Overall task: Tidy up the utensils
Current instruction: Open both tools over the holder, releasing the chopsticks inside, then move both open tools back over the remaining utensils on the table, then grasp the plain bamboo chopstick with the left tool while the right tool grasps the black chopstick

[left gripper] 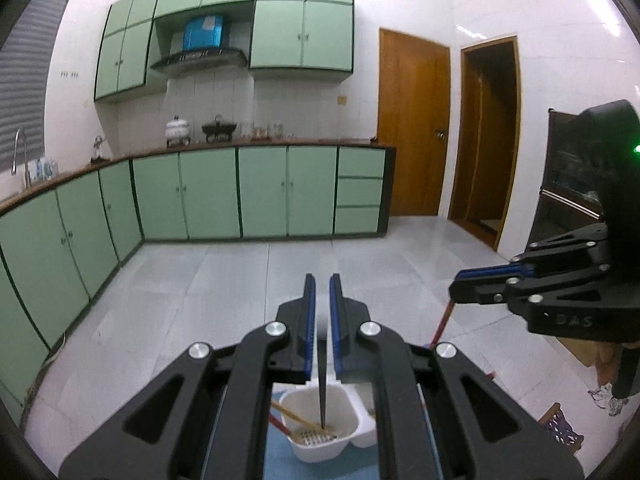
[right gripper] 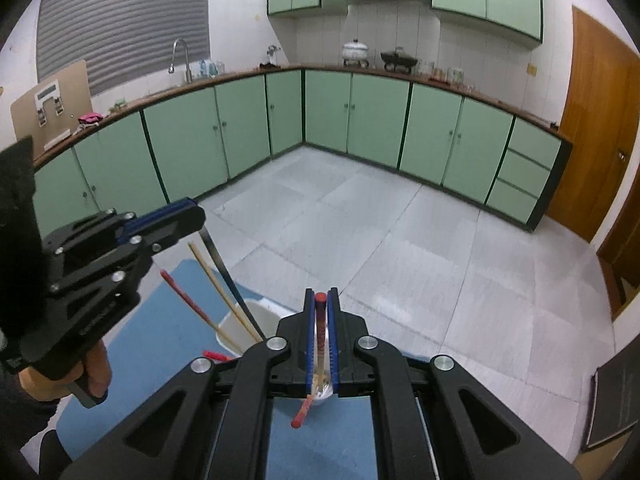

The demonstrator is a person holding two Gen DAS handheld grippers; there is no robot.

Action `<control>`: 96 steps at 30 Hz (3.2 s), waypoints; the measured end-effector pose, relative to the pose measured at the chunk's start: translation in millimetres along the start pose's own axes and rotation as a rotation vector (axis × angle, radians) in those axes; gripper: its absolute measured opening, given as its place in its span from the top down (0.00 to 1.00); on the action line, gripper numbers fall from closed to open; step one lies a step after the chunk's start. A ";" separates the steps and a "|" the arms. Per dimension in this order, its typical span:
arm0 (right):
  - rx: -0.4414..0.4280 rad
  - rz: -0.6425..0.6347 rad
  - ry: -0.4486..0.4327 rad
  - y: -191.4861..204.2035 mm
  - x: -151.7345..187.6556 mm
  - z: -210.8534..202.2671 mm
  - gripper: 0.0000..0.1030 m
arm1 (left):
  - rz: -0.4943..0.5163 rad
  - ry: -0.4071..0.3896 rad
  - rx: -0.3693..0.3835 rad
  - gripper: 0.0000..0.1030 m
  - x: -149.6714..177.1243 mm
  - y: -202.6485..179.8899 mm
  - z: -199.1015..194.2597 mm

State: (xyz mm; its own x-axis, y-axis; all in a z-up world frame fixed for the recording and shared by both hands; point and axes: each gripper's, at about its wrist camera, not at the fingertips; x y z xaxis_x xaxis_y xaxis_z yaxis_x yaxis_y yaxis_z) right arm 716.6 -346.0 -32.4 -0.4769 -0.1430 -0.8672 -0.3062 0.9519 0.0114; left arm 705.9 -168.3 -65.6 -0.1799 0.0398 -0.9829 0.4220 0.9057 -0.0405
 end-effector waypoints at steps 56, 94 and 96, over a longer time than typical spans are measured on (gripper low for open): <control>0.152 0.270 0.007 184.6 416.9 -219.5 0.63 | -0.133 0.472 -0.212 0.38 305.2 -85.1 -359.4; 0.155 0.203 -0.098 179.1 368.6 -258.6 0.93 | -0.124 0.322 -0.199 0.94 235.7 -85.8 -371.9; 0.151 0.204 -0.126 175.9 353.4 -267.6 0.93 | -0.117 0.291 -0.194 0.94 218.9 -86.9 -376.1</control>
State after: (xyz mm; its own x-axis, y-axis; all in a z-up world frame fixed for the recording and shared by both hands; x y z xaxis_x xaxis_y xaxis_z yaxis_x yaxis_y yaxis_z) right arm 273.8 -301.6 -203.7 -0.4070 0.0813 -0.9098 -0.0841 0.9885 0.1260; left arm 295.6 -79.5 -209.6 -0.4737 0.0247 -0.8804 0.2121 0.9734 -0.0868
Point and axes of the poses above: each gripper's, at about its wrist camera, not at the fingertips, and z roughly the way its jaws point, y to its left, x to its underside, and after that the axes turned 12 degrees about -y, right-handed
